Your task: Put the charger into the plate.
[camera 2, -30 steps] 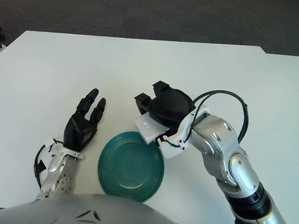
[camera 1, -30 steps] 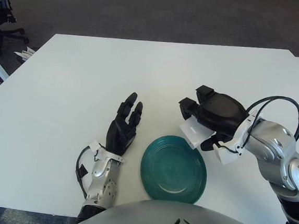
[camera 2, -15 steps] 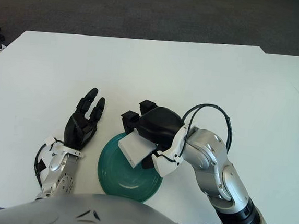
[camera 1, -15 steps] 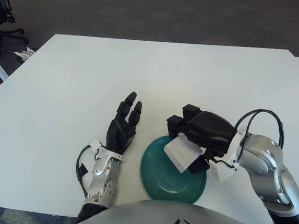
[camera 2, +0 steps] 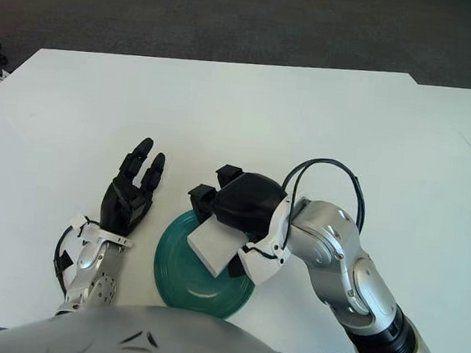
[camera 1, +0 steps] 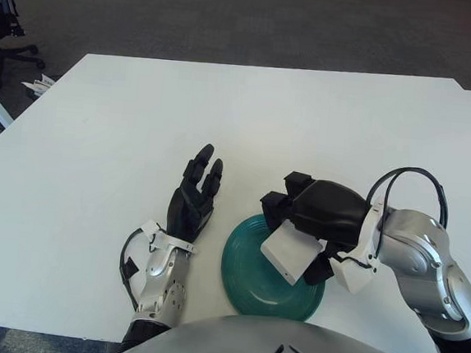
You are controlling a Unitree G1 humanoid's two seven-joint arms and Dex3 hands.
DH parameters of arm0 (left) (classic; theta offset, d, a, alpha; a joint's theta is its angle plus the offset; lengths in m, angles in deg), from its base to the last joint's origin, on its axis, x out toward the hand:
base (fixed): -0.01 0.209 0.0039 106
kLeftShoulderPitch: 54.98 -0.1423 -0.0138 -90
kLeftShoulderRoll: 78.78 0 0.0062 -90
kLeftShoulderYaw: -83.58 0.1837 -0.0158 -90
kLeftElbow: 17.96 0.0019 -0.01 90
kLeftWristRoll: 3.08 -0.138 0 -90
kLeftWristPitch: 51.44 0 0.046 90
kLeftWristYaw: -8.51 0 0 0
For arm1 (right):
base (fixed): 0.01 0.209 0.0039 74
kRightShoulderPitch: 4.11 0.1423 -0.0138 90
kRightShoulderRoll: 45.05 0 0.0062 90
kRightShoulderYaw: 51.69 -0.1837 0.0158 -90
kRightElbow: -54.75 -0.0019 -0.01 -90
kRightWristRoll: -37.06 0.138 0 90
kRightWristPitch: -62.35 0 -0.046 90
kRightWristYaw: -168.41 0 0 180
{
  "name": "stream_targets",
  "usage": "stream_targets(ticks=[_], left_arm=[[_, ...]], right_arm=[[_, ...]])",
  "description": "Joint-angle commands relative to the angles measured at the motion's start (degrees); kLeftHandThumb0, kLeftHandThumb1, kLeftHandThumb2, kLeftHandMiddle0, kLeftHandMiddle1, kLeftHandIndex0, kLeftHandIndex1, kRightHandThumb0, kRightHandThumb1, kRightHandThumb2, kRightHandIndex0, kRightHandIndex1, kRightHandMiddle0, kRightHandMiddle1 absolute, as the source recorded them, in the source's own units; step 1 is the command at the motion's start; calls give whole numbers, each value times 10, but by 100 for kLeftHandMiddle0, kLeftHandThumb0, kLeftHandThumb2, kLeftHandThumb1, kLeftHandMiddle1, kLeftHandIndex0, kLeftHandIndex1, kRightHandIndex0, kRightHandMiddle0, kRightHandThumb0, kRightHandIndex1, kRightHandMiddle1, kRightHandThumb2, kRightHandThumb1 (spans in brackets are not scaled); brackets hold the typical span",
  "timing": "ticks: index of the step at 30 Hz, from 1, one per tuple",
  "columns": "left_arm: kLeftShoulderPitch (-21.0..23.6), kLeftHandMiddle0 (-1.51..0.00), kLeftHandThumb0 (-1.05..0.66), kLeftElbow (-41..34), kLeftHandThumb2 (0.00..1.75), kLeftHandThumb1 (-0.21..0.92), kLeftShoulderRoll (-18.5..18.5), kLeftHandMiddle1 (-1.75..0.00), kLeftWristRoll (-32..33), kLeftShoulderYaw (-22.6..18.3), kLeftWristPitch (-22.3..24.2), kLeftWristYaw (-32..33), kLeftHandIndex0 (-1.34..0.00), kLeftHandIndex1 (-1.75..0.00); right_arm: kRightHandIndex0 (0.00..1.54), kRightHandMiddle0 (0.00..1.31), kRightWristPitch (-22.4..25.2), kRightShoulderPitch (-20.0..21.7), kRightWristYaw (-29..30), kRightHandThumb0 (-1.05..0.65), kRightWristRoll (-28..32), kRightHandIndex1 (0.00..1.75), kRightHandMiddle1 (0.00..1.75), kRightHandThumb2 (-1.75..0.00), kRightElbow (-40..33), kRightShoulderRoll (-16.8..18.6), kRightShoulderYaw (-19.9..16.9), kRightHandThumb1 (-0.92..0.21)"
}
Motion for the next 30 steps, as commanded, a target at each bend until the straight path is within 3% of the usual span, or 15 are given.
stream_targets(ticks=[1, 8, 13, 17, 22, 26, 30], left_arm=[[-19, -20, -105, 51, 111, 92, 36, -2, 4, -6, 12, -3, 0, -57], [-21, -21, -103, 46, 111, 92, 49, -2, -1, -3, 8, 9, 0, -59], [-26, -20, -103, 39, 111, 92, 53, -1, -3, -1, -1, 12, 0, -56], [-29, -20, -102, 31, 112, 92, 53, -1, -7, 2, -4, 17, 0, -56], [-31, -21, -102, 25, 112, 92, 51, -1, -16, 7, -8, 22, 0, -62], [-32, -21, -101, 21, 112, 92, 47, -1, -23, 11, -10, 25, 0, -61], [-32, -20, -100, 20, 112, 92, 44, 0, -25, 11, -10, 25, 0, -58]], right_arm=[[89, 39, -11, -7, 19, -40, -17, 175, 175, -93, 13, 0, 4, -62], [91, 41, -21, -40, 77, -40, -60, 175, 175, -96, 56, 24, 26, -59], [92, 42, -46, -60, 126, -41, -84, 175, 175, -99, 93, 18, 27, -57], [95, 43, -82, -70, 218, -41, -133, 175, 175, -101, 181, 18, 47, -56], [96, 43, -93, -85, 278, -41, -147, 175, 175, -102, 190, 25, 40, -55], [82, 31, -93, -93, 311, -38, -143, 175, 175, -75, 205, 35, 39, -75], [66, 22, -100, -92, 313, -67, -129, 175, 169, -76, 212, 34, 37, -88]])
